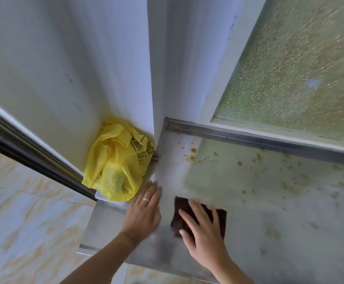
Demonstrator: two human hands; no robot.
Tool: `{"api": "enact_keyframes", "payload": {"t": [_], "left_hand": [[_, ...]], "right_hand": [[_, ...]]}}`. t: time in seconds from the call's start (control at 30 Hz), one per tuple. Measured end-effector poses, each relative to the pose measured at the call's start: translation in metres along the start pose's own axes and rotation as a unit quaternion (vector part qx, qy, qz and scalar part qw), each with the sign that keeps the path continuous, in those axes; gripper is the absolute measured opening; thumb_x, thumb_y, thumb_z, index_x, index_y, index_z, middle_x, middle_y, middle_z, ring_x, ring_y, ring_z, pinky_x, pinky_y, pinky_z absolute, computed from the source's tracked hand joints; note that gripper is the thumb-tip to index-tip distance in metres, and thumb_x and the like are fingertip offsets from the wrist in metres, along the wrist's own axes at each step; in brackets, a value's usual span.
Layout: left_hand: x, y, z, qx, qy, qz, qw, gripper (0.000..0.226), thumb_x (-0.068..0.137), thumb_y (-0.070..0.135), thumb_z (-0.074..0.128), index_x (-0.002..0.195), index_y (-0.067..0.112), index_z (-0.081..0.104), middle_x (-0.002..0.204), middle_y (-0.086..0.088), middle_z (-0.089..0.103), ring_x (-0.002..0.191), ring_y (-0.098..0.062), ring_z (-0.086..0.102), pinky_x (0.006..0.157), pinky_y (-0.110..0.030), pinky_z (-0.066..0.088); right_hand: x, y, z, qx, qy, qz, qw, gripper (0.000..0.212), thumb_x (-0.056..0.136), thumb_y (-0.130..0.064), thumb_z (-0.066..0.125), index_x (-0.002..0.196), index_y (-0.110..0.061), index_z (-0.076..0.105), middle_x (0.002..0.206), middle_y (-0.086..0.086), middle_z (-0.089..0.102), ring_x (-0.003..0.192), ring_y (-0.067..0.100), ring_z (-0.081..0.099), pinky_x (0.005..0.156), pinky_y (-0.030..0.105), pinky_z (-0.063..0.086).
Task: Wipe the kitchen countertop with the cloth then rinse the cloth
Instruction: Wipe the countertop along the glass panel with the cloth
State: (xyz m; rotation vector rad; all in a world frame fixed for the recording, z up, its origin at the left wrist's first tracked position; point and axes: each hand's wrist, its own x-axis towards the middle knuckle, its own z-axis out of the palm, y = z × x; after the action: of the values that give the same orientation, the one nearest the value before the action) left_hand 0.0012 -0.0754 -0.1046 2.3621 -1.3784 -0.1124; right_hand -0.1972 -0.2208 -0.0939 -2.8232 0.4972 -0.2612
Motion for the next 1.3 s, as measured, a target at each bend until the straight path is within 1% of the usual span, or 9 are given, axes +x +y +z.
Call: {"api": "enact_keyframes", "payload": {"t": [0.17, 0.37, 0.53, 0.8, 0.9, 1.0, 1.13, 1.2, 1.3], "left_hand": [[0.043, -0.006, 0.022, 0.089, -0.073, -0.068, 0.991, 0.058, 0.106, 0.043, 0.023, 0.162, 0.029, 0.012, 0.17, -0.003, 0.008, 0.158, -0.02, 0.002, 0.127, -0.044, 0.006], [0.042, 0.001, 0.022, 0.091, -0.045, -0.08, 0.992, 0.056, 0.106, 0.038, 0.031, 0.16, 0.03, 0.023, 0.168, -0.003, 0.019, 0.157, -0.017, 0.009, 0.127, -0.045, 0.012], [0.045, 0.004, 0.019, 0.082, -0.032, -0.077, 0.993, 0.063, 0.1, 0.03, 0.046, 0.16, 0.026, 0.025, 0.167, 0.0, 0.023, 0.156, -0.017, 0.016, 0.126, -0.046, 0.016], [0.046, 0.005, 0.02, 0.075, -0.011, -0.071, 0.995, 0.058, 0.1, 0.029, 0.047, 0.156, 0.023, 0.036, 0.165, 0.0, 0.029, 0.155, -0.018, 0.02, 0.126, -0.046, 0.019], [0.049, 0.007, 0.019, 0.058, 0.014, -0.063, 0.996, 0.052, 0.097, 0.027, 0.048, 0.147, 0.015, 0.051, 0.158, -0.005, 0.043, 0.15, -0.024, 0.034, 0.122, -0.044, 0.029], [0.072, 0.019, 0.014, 0.033, 0.036, -0.081, 0.996, 0.047, 0.093, 0.025, 0.046, 0.135, 0.011, 0.059, 0.142, -0.008, 0.056, 0.134, -0.027, 0.051, 0.119, -0.025, 0.026], [0.123, 0.031, 0.026, 0.014, 0.012, -0.082, 0.996, 0.054, 0.095, 0.028, 0.039, 0.146, 0.012, 0.049, 0.153, -0.006, 0.045, 0.145, -0.021, 0.037, 0.124, -0.019, 0.011], [0.143, 0.027, 0.037, 0.023, 0.004, -0.09, 0.996, 0.057, 0.099, 0.031, 0.032, 0.151, 0.011, 0.043, 0.16, -0.007, 0.037, 0.151, -0.02, 0.027, 0.126, -0.025, 0.011], [0.155, 0.022, 0.045, 0.07, -0.002, -0.107, 0.992, 0.055, 0.102, 0.032, 0.031, 0.152, 0.01, 0.041, 0.161, -0.008, 0.036, 0.152, -0.021, 0.027, 0.125, -0.036, 0.022]], "right_hand": [[0.021, -0.013, 0.037, -0.012, -0.023, 0.05, 0.998, 0.072, 0.094, -0.059, 0.052, 0.158, -0.032, 0.034, 0.169, 0.003, 0.022, 0.157, 0.025, 0.02, 0.121, 0.06, 0.019], [0.096, 0.023, 0.043, -0.021, -0.023, 0.033, 0.999, 0.059, 0.107, -0.057, 0.031, 0.161, -0.034, 0.026, 0.171, 0.001, 0.013, 0.159, 0.024, 0.008, 0.123, 0.06, 0.019], [0.169, 0.043, 0.053, 0.008, -0.002, 0.016, 1.0, 0.054, 0.108, -0.051, 0.032, 0.158, -0.031, 0.035, 0.17, 0.003, 0.02, 0.158, 0.025, 0.011, 0.123, 0.06, 0.017], [0.243, 0.071, 0.062, -0.001, 0.002, 0.073, 0.997, 0.06, 0.106, -0.05, 0.02, 0.16, -0.027, 0.03, 0.169, 0.002, 0.022, 0.158, 0.023, 0.013, 0.125, 0.052, 0.0], [0.241, 0.091, 0.056, -0.005, 0.023, 0.137, 0.99, 0.056, 0.107, -0.045, 0.028, 0.158, -0.024, 0.032, 0.168, 0.004, 0.025, 0.157, 0.024, 0.017, 0.125, 0.049, 0.005], [0.222, 0.124, 0.042, -0.003, 0.075, 0.217, 0.973, 0.048, 0.105, -0.032, 0.051, 0.151, -0.017, 0.047, 0.163, 0.01, 0.037, 0.152, 0.028, 0.032, 0.121, 0.051, 0.025], [0.192, 0.15, 0.016, 0.043, 0.189, 0.302, 0.933, 0.037, 0.103, -0.015, 0.055, 0.139, -0.01, 0.057, 0.153, 0.014, 0.05, 0.137, 0.031, 0.051, 0.104, 0.053, 0.041], [0.181, 0.146, 0.007, 0.018, 0.214, 0.219, 0.952, 0.036, 0.106, -0.023, 0.048, 0.139, -0.013, 0.057, 0.15, 0.01, 0.053, 0.132, 0.025, 0.056, 0.102, 0.051, 0.041], [0.175, 0.13, 0.012, -0.002, 0.089, -0.005, 0.996, 0.044, 0.106, -0.039, 0.043, 0.147, -0.026, 0.052, 0.161, 0.003, 0.041, 0.149, 0.019, 0.038, 0.117, 0.051, 0.03]]}}
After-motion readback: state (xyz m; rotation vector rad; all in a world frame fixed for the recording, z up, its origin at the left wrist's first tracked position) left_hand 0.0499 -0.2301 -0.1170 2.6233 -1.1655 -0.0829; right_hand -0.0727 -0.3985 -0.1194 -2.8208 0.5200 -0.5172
